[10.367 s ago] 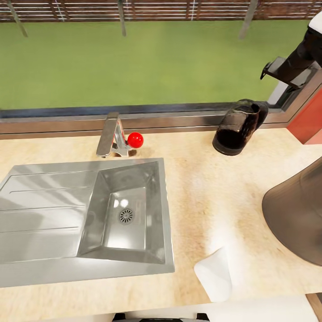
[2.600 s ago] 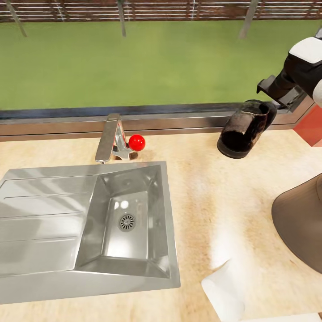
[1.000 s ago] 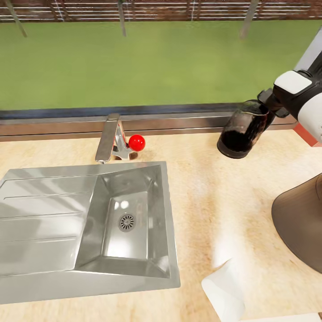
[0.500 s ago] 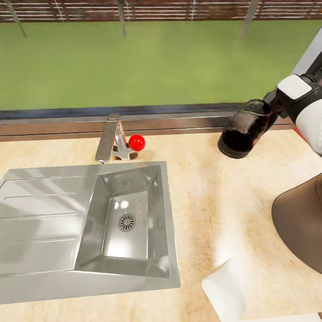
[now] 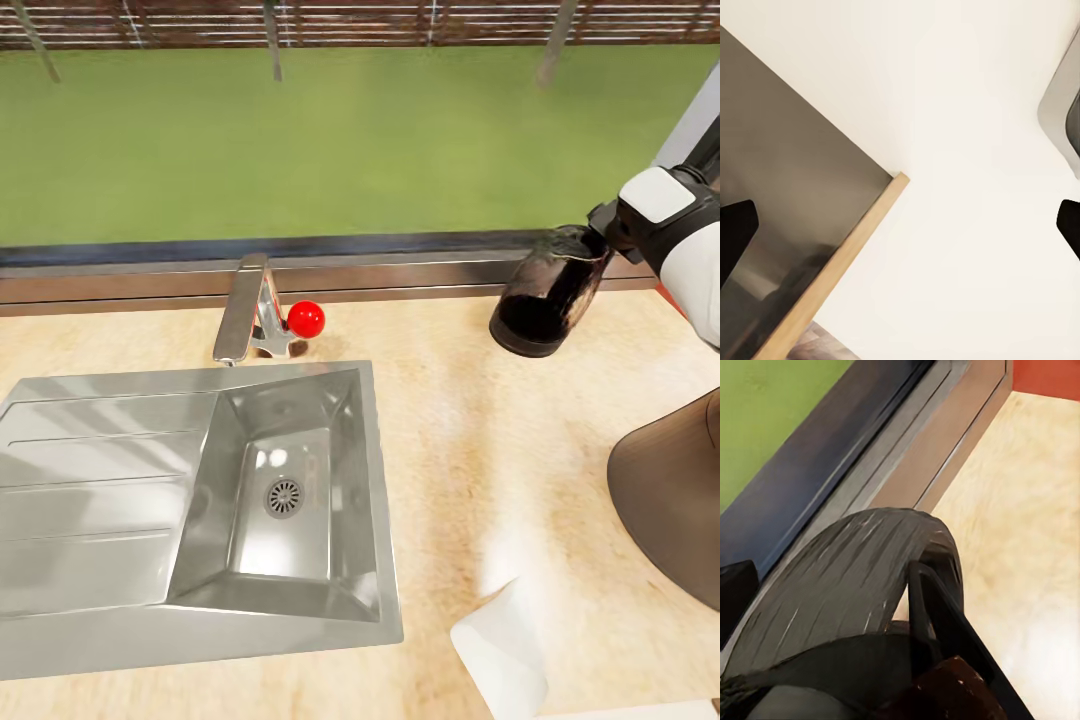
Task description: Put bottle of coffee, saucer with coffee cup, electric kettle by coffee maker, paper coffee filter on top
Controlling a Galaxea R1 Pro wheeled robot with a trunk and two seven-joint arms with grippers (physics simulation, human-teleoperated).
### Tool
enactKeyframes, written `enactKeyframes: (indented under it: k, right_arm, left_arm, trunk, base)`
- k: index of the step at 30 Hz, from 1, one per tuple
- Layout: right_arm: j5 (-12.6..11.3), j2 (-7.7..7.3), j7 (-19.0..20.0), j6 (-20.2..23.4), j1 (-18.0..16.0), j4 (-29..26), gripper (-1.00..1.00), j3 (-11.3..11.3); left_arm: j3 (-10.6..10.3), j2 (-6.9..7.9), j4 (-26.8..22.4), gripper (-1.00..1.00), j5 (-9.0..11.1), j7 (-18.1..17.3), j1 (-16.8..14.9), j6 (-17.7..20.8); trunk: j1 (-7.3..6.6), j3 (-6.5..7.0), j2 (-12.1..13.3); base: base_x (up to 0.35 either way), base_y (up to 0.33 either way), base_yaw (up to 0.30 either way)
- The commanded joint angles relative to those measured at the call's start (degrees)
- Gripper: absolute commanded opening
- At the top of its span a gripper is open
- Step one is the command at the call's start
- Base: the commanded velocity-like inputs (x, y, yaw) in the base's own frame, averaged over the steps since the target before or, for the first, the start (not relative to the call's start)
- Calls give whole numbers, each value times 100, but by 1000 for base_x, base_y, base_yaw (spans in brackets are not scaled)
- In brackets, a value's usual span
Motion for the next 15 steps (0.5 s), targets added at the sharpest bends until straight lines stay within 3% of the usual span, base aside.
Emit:
enactKeyframes:
  k: [1,5,15]
  right_arm:
    - [-117,3,-29,27,-1,713,-100,-8]
    - [-108,6,-30,27,-1,705,-100,-7]
    - [-100,22,-30,56,-1,704,-100,1]
  left_arm:
    - [46,0,-3,100,11,-47,2,-1]
    - [46,0,-3,100,10,-47,2,-1]
    - [46,0,0,100,12,-47,2,4]
  trunk:
    - [3,-6,-6]
    - [3,-6,-6]
    - [-217,174,395]
  base:
    - [0,0,0]
    - [0,0,0]
    - [0,0,0]
